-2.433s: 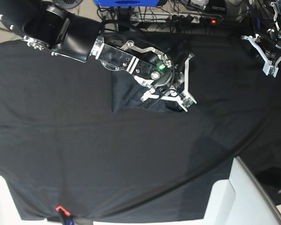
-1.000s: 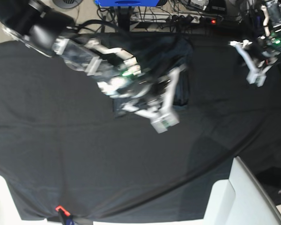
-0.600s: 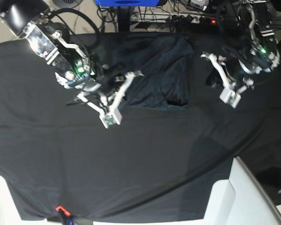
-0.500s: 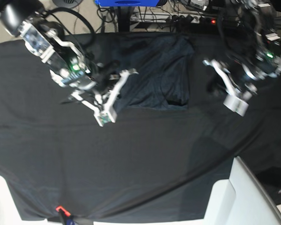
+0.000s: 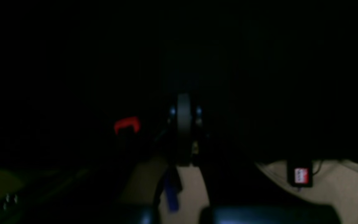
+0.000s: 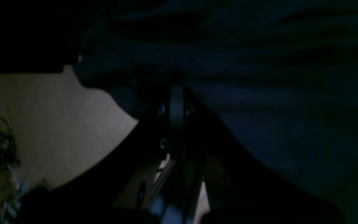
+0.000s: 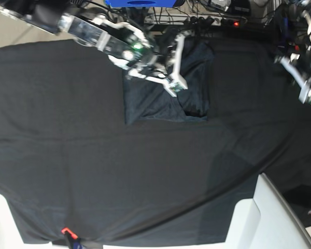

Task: Fold the T-shirt properly
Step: 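Tuck and smooth the bundle's edge with the right gripper, then withdraw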

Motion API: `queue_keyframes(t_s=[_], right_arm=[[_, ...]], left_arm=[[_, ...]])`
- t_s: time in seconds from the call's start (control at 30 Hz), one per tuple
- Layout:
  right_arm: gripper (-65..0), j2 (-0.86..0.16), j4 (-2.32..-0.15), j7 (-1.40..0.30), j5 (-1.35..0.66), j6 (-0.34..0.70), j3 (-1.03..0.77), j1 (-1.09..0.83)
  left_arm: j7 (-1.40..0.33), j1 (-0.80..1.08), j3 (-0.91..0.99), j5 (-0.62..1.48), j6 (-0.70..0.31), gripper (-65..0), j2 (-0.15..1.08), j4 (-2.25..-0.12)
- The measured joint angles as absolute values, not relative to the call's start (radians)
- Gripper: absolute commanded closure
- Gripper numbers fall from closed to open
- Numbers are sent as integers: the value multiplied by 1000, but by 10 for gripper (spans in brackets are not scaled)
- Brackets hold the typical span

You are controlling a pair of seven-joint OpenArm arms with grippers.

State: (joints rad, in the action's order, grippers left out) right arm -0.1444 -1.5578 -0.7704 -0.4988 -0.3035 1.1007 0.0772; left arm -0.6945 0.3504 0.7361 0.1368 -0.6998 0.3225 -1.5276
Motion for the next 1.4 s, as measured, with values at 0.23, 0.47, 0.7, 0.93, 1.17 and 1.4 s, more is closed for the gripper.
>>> queue_keyframes(t_s=[0.23,0.47,0.7,0.93,1.17,1.4], right_arm=[[0,-81,-1457,-763,-494,-306,1132,118],[0,-114,-1448,-733,-492,-307,1134,97],[0,-154,-1443,-733,-497,-304,1126,79],[0,-149,-1446,-737,-497,-307,1126,73],[0,-207,-1677,-810,-503,-402,1108,44],[0,-275,-1711,-797,-496,-464,1059,7]], left_arm=[[-599,447,738,133,-696,0,352,-1455],[-595,444,739,135,-698,0,347,-1452],[-595,438,734,135,-698,0,347,-1451],[-595,416,731,135,-698,0,346,-1449],[-597,419,731,135,-698,0,346,-1449],[-598,419,731,135,-698,0,347,-1449]])
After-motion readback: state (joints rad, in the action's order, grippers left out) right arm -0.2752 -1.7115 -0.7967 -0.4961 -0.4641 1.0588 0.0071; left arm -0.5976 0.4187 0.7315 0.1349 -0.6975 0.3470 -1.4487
